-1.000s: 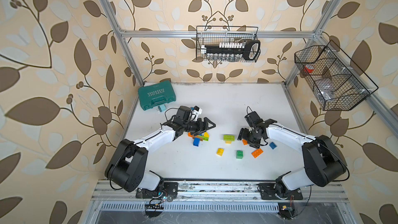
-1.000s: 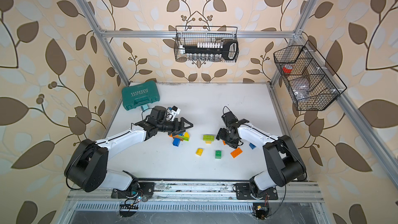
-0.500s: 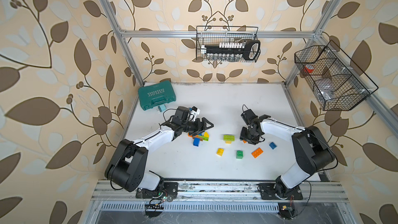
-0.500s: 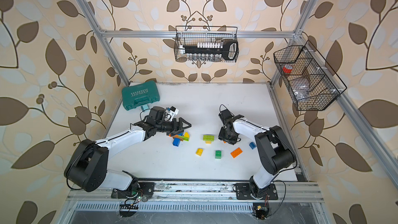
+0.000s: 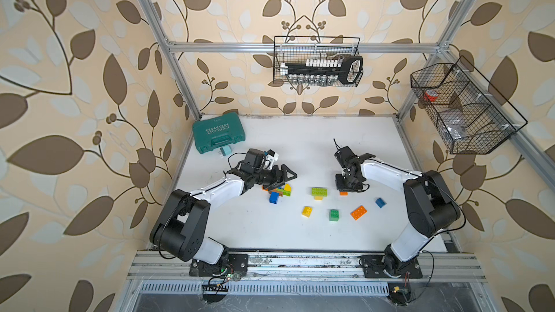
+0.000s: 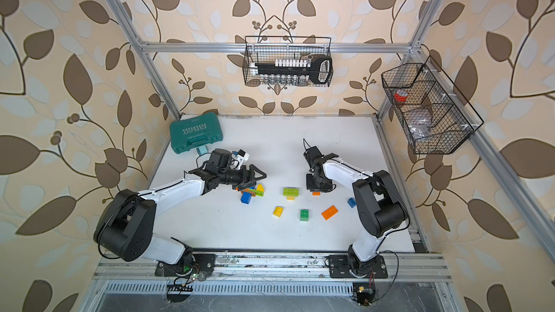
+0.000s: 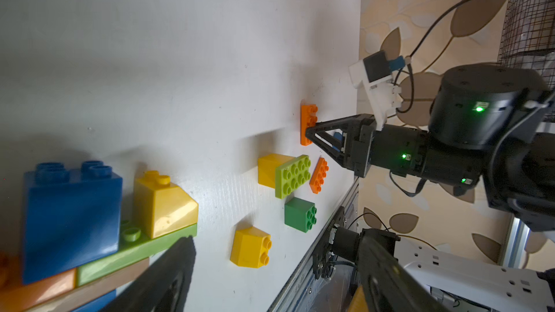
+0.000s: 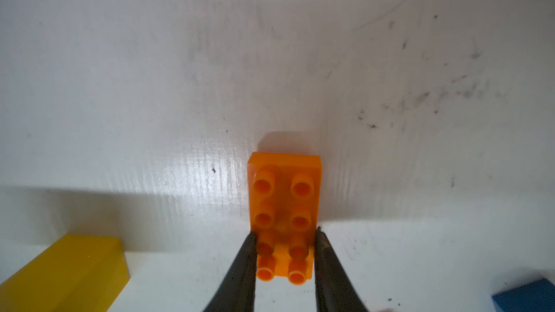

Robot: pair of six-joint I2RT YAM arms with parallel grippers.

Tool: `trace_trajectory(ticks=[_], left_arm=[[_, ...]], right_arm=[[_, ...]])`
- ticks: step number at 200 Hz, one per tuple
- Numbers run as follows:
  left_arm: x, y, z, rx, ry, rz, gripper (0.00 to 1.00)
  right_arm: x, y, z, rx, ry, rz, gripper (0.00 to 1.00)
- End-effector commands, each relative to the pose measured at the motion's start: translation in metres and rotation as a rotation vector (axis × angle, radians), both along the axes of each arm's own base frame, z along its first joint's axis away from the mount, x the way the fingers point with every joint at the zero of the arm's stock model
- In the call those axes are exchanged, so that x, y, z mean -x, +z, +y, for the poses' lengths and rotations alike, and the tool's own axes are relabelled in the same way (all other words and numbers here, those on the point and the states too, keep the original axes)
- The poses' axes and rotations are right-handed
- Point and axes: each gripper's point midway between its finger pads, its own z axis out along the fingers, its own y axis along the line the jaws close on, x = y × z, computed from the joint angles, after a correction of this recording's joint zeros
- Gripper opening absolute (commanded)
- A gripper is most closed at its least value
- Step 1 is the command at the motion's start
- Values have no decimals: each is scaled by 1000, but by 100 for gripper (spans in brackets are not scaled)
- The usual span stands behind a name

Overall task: Assemble a fork with lego
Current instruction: Adjust the lego brick at the center of the board.

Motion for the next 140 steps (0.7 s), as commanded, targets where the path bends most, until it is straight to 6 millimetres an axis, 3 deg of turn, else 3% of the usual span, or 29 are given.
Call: trace_trajectory(ticks=[1,34,64,100,140], left_arm=[[-5,8,-1,25,-16,-23,87],[-6,5,0,24,-15,-11,86],[-7,5,1,24,-11,-14,86],[-8,2,1,28,-15,-6,86],[-9,1,0,33,-20,-1,85]], right_arm=[[-1,4,-7,49,74,12,43],[-16,13,-1,13,93,-5,50],[-15,9,-2,23,104,28,61],[-4,4,-15,84,49,52,61],[8,-7,-10,99,28,73,57]])
